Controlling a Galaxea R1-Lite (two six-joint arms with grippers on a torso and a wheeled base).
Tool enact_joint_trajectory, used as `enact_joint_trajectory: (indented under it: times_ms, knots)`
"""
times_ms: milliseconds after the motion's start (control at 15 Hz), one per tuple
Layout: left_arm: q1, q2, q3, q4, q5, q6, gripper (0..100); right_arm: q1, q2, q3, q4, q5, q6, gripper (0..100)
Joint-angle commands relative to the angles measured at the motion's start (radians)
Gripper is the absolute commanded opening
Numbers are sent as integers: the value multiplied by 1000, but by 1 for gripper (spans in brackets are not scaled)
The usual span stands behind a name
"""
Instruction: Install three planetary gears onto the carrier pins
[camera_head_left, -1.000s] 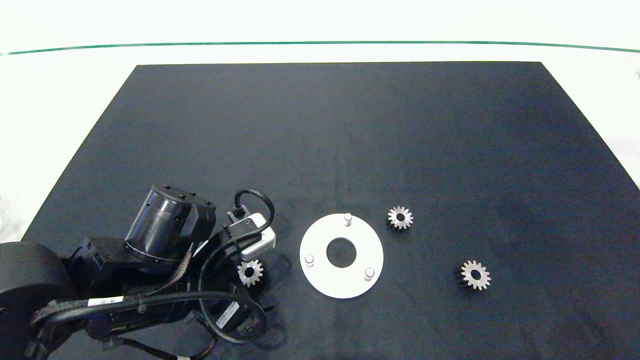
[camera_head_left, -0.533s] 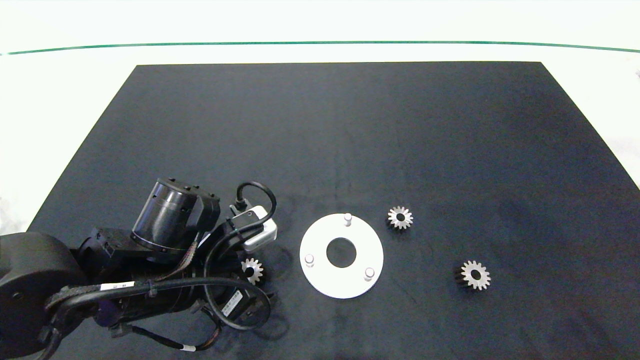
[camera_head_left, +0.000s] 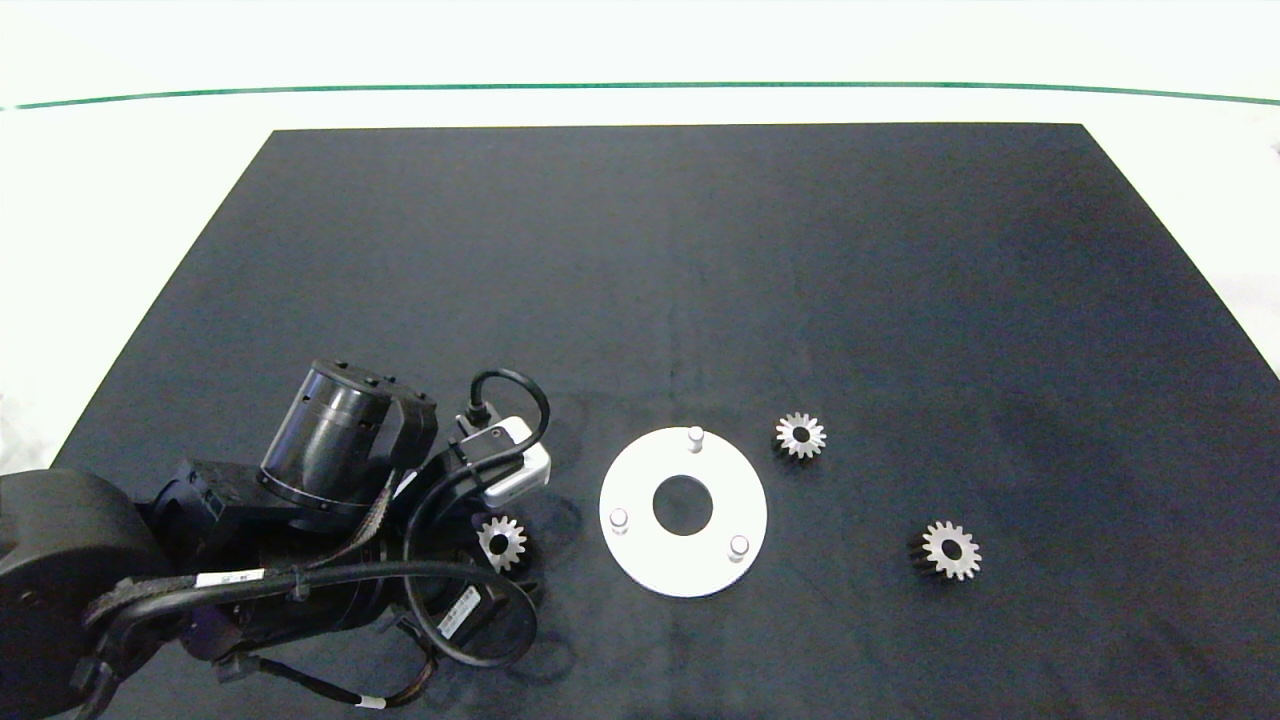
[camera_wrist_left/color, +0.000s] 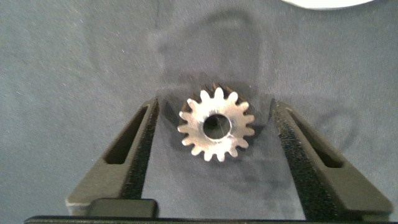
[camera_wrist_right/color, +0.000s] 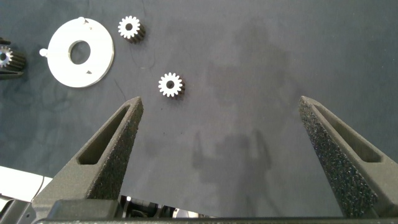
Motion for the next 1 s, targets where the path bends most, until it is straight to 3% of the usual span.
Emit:
enact_joint_trajectory:
  times_ms: [67, 1000]
  knots:
    - [0, -6, 13, -2, 1, 2, 67, 1, -1, 2, 3, 1, 0, 100]
    - [-1, -4, 20, -2, 5, 1, 40, 1, -2, 11, 3, 1, -1, 100]
